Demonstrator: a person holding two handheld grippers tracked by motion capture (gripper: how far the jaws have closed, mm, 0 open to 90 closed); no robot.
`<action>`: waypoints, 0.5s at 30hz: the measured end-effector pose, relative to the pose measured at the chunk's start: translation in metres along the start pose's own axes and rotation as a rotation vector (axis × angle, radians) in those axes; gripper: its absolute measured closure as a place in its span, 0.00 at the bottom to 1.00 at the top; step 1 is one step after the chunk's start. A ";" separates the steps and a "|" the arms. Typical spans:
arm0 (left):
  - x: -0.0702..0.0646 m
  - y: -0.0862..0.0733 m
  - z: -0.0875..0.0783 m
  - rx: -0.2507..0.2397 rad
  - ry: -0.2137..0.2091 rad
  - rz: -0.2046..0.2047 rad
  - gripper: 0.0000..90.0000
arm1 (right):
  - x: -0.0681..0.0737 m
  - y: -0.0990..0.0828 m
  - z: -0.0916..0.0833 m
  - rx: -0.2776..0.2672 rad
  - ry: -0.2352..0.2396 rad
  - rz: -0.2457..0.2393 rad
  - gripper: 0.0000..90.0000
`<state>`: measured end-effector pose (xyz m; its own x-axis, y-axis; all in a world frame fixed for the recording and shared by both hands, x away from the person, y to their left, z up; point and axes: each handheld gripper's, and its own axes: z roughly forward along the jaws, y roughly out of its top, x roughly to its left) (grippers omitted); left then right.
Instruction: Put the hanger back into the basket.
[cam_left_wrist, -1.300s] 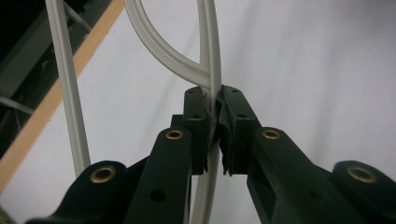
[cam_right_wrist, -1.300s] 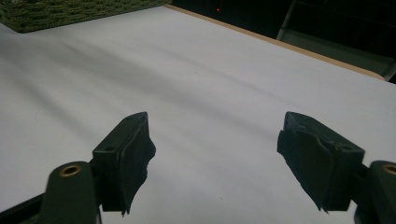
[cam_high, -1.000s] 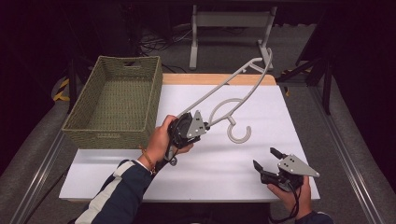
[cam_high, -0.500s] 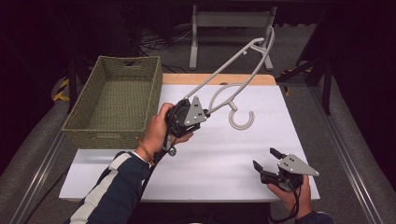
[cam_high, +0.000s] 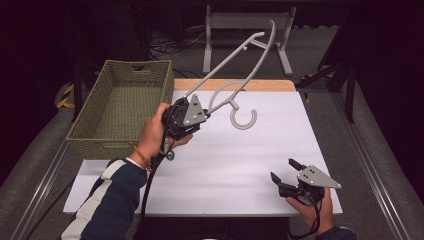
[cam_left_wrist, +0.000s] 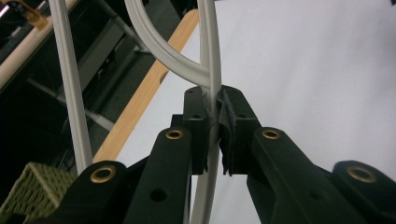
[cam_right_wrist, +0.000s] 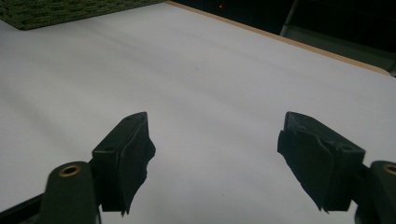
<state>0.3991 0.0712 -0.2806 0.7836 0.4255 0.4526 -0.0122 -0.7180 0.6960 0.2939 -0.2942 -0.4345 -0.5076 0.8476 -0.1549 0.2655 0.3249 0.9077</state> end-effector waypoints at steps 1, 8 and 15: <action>0.001 -0.004 0.000 0.010 0.007 -0.008 0.91 | 0.000 0.000 0.000 0.000 -0.001 -0.001 0.27; 0.015 -0.027 -0.004 0.055 0.034 -0.040 0.91 | 0.001 0.000 0.002 0.009 0.002 -0.004 0.27; 0.032 -0.057 -0.012 0.058 0.060 -0.127 0.91 | 0.001 -0.001 0.002 0.009 0.006 0.002 0.27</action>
<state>0.4175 0.1321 -0.2994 0.7378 0.5461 0.3967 0.1221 -0.6860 0.7173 0.2950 -0.2926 -0.4362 -0.5121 0.8455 -0.1510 0.2734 0.3271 0.9046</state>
